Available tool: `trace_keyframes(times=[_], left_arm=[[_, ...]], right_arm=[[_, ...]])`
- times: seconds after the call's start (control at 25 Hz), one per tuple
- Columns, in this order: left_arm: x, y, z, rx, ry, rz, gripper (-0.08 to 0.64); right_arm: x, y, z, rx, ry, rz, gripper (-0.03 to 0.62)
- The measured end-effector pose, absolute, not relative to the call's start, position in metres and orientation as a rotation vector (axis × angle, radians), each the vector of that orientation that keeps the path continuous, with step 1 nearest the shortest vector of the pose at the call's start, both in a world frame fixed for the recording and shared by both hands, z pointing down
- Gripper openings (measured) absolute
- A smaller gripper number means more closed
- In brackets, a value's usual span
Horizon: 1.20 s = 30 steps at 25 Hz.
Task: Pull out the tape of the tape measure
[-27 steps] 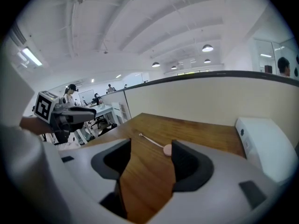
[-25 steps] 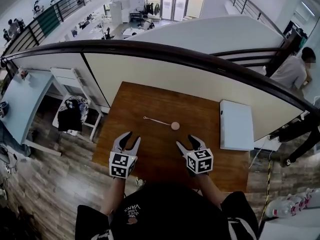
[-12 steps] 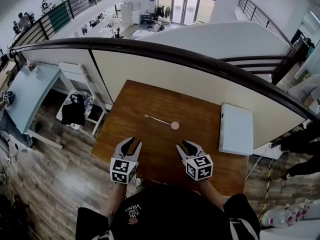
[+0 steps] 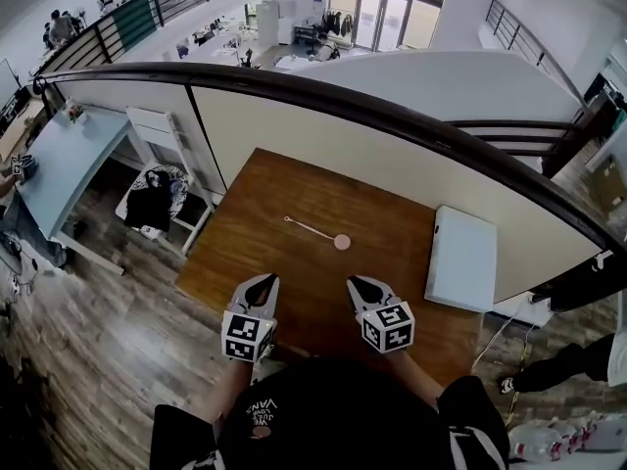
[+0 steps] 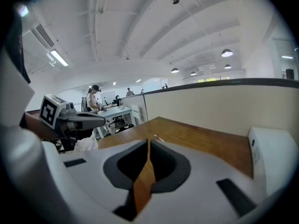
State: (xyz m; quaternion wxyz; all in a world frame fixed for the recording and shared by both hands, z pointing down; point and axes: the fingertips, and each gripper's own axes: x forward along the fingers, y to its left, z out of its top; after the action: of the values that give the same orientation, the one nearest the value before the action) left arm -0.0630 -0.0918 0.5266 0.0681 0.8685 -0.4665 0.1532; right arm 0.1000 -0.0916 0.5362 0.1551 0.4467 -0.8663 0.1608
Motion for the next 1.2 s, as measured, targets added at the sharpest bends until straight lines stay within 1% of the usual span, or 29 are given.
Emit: trace_keyframes(times=[0.2,0.6,1.2], left_arm=[[-0.061,-0.088,0.533,2.588,-1.433,0.454,0.011],[-0.04,-0.086,0.535,2.606,-1.406,0.466,0.011],[-0.044,-0.086,0.538,2.604,-1.398,0.459,0.011]], right_arm=[[0.101,-0.096,0.539,1.259,-2.487,0.452,0.014],[0.111,-0.095,0.545,1.241,-2.481,0.458,0.012],[0.106,-0.099,0.552,1.234,-2.465,0.461,0.012]])
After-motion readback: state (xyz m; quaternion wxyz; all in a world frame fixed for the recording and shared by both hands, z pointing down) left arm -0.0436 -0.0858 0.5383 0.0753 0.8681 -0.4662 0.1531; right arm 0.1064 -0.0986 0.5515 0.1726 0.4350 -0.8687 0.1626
